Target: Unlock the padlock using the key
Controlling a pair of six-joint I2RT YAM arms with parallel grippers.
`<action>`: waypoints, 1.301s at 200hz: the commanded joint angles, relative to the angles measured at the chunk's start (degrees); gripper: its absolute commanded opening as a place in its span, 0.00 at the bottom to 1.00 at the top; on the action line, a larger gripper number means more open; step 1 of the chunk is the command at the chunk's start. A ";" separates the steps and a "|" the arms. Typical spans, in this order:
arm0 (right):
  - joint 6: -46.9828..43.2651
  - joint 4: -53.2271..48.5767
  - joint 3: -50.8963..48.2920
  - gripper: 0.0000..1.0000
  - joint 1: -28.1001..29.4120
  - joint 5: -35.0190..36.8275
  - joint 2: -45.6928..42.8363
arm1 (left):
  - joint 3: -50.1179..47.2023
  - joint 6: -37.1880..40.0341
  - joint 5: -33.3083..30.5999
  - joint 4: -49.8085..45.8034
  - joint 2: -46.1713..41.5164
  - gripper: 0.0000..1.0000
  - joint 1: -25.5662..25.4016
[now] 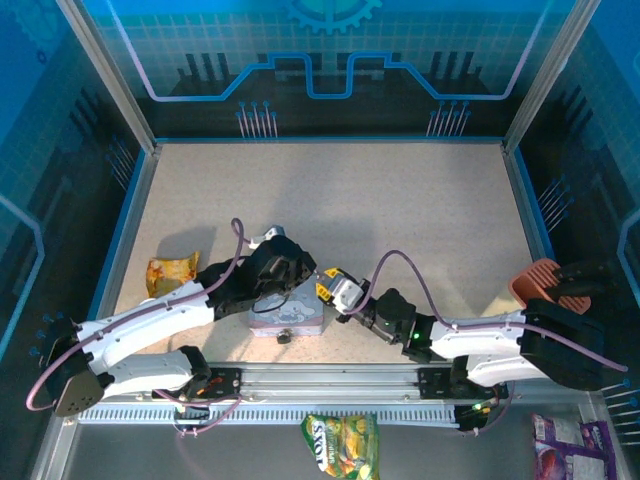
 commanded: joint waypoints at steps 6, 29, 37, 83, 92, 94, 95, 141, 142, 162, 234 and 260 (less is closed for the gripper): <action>-1.61 4.40 2.14 0.32 0.61 2.58 1.40 | 2.55 -0.19 -0.93 -1.82 0.65 0.00 -0.57; -1.44 4.58 2.66 0.31 0.53 2.86 2.55 | 2.54 -0.27 -0.93 -2.12 0.48 0.00 -0.75; -1.27 4.64 2.76 0.31 0.54 2.96 2.81 | 2.58 -0.38 -0.96 -2.34 0.41 0.00 -0.83; -1.34 4.69 3.59 0.26 0.52 4.21 4.22 | 2.81 -0.60 -1.01 -2.77 0.39 0.00 -1.20; -1.43 4.74 3.58 0.25 0.52 4.68 4.44 | 2.81 -0.61 -1.04 -2.83 0.38 0.00 -1.26; -1.43 4.78 3.49 0.25 0.52 4.72 4.52 | 2.87 -0.63 -1.02 -2.83 0.37 0.00 -1.27; -1.44 4.80 3.50 0.25 0.52 4.73 4.52 | 2.83 -0.62 -1.02 -2.86 0.42 0.00 -1.27; -1.34 5.44 3.21 0.22 0.52 6.01 5.17 | 2.81 -0.75 -1.63 -2.96 0.12 0.00 -1.45; -1.30 5.48 3.19 0.22 0.52 5.99 5.15 | 2.85 -0.68 -1.63 -2.96 0.11 0.00 -1.49; -1.22 5.10 3.38 0.19 0.52 5.90 5.05 | 3.08 -0.60 -1.53 -3.13 0.36 0.00 -1.52; 2.38 1.59 4.84 0.00 0.47 9.73 3.99 | 2.30 -0.52 -1.34 -2.20 0.18 0.00 -1.56; 8.15 -4.68 6.90 0.00 0.46 9.53 1.94 | 1.46 -0.43 -1.34 -2.42 -0.48 0.00 -1.69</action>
